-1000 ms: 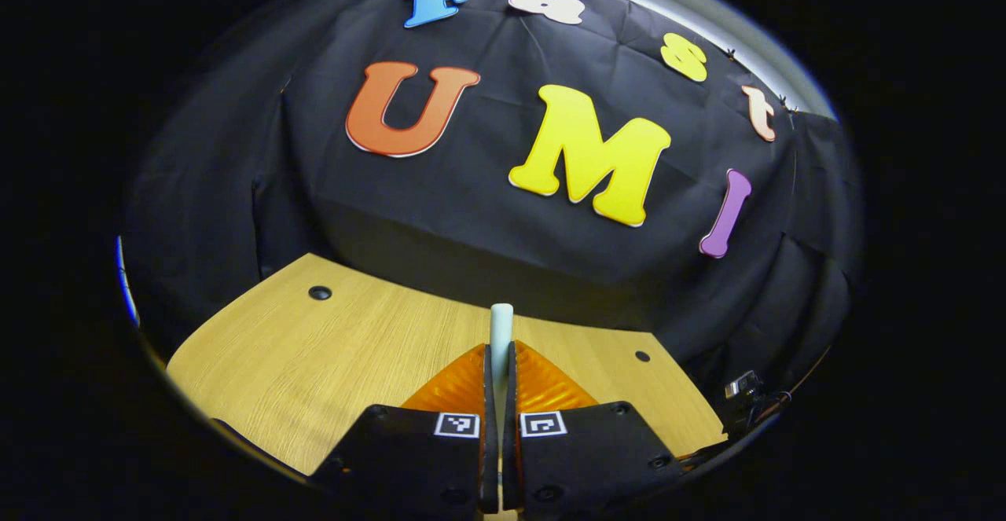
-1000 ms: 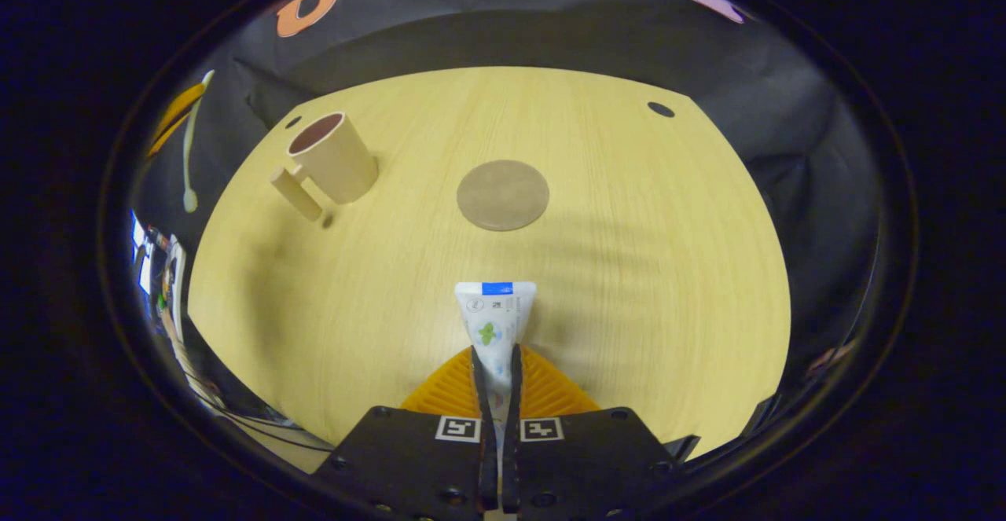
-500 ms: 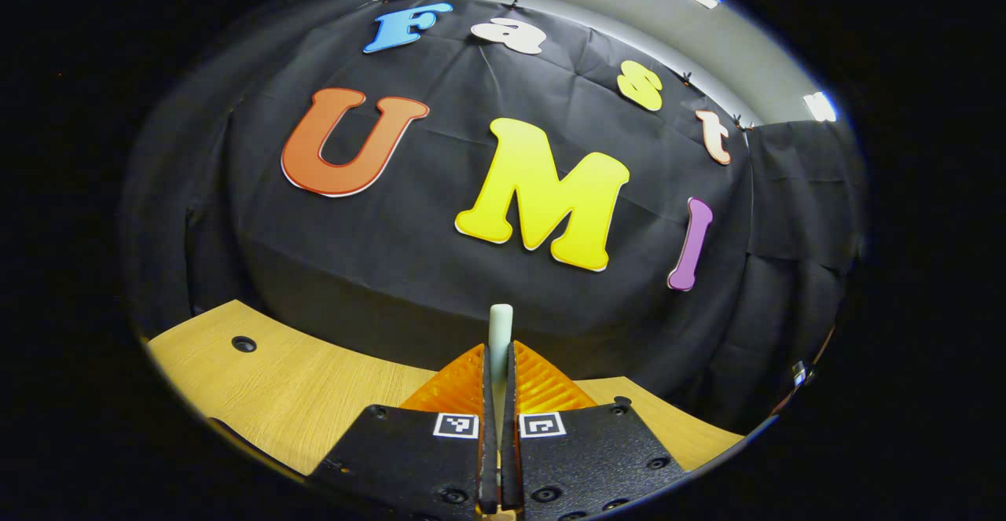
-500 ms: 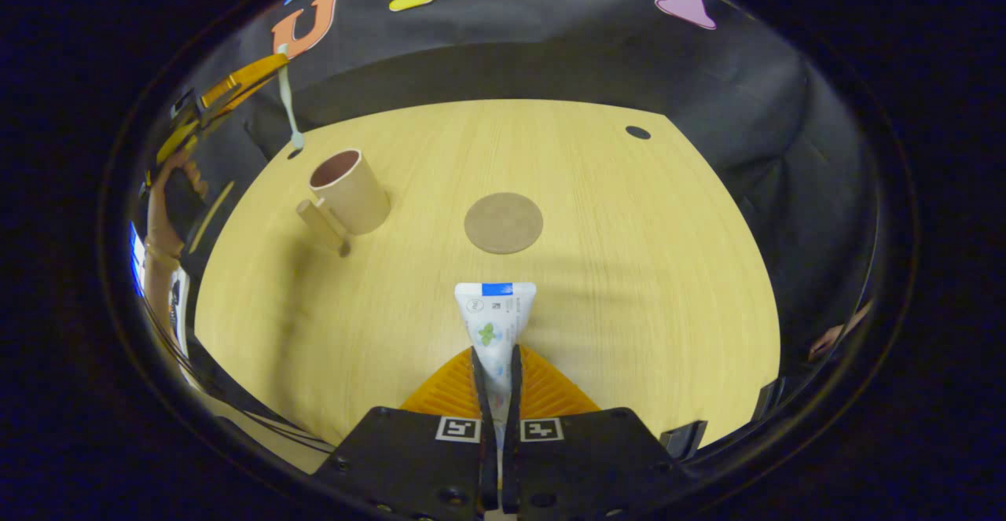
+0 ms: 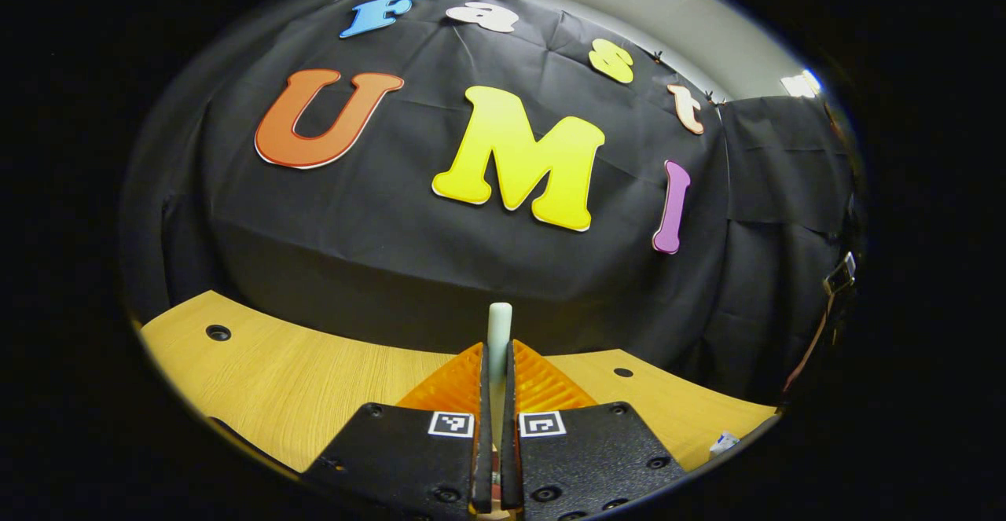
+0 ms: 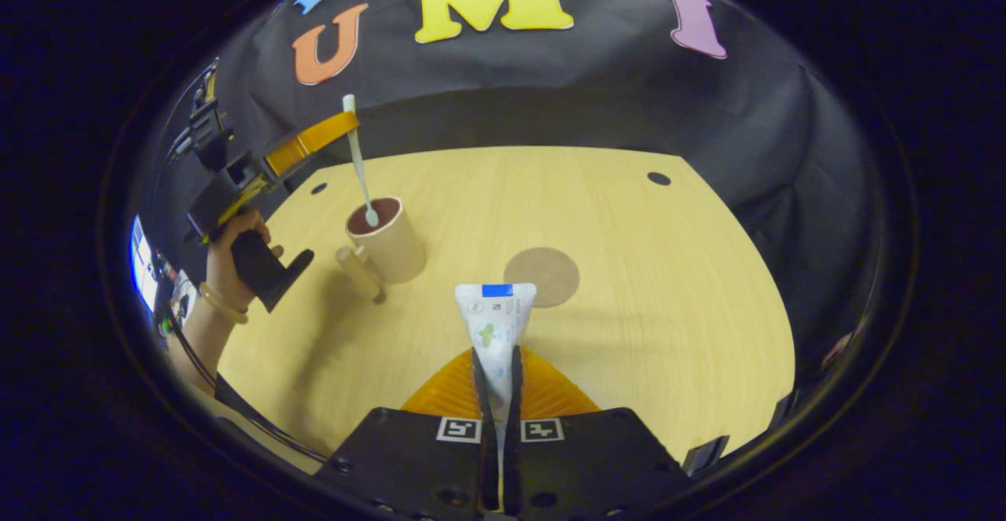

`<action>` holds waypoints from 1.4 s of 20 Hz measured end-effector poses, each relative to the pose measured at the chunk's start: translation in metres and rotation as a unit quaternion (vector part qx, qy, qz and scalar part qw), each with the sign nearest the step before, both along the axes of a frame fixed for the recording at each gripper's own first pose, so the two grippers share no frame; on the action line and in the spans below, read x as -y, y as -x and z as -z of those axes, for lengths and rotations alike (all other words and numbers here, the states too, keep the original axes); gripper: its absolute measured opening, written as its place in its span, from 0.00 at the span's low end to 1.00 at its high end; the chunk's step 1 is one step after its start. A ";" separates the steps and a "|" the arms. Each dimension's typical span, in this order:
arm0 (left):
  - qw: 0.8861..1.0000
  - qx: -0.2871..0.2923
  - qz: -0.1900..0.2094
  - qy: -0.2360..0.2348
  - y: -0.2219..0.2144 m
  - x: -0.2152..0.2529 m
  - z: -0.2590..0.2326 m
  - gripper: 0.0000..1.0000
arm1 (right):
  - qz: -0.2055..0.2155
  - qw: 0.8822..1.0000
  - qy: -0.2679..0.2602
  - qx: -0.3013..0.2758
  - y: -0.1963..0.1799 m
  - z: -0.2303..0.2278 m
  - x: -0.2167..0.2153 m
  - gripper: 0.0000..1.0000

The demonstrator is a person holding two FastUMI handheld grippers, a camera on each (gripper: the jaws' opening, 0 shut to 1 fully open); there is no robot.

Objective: Put the toothbrush and toothpaste on the desktop into the cup, then pick up the cup and place it on the coaster on the desktop.

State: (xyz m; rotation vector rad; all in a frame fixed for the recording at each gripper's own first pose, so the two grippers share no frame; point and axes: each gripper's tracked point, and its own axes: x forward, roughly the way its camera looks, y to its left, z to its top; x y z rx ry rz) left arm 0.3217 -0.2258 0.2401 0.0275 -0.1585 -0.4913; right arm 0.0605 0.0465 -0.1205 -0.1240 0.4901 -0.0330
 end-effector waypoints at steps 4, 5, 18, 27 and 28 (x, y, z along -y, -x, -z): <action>1.000 -0.018 0.009 -0.006 0.005 -0.003 0.017 0.13 | -0.037 0.998 0.007 0.056 -0.024 -0.030 -0.027 0.04; 1.000 -0.024 0.010 -0.005 0.006 -0.004 0.020 0.13 | -0.048 0.996 0.009 0.071 -0.030 -0.038 -0.035 0.04; 0.997 -0.061 -0.052 0.014 0.040 -0.062 0.041 0.97 | -0.204 0.944 -0.003 0.259 -0.113 -0.135 -0.163 0.03; 0.991 -0.052 -0.120 0.014 0.054 -0.125 0.037 0.98 | -0.240 0.931 -0.018 0.274 -0.151 -0.110 -0.195 0.00; 0.991 -0.052 -0.124 0.018 0.055 -0.129 0.036 0.97 | -0.239 0.933 -0.017 0.268 -0.156 -0.103 -0.194 0.00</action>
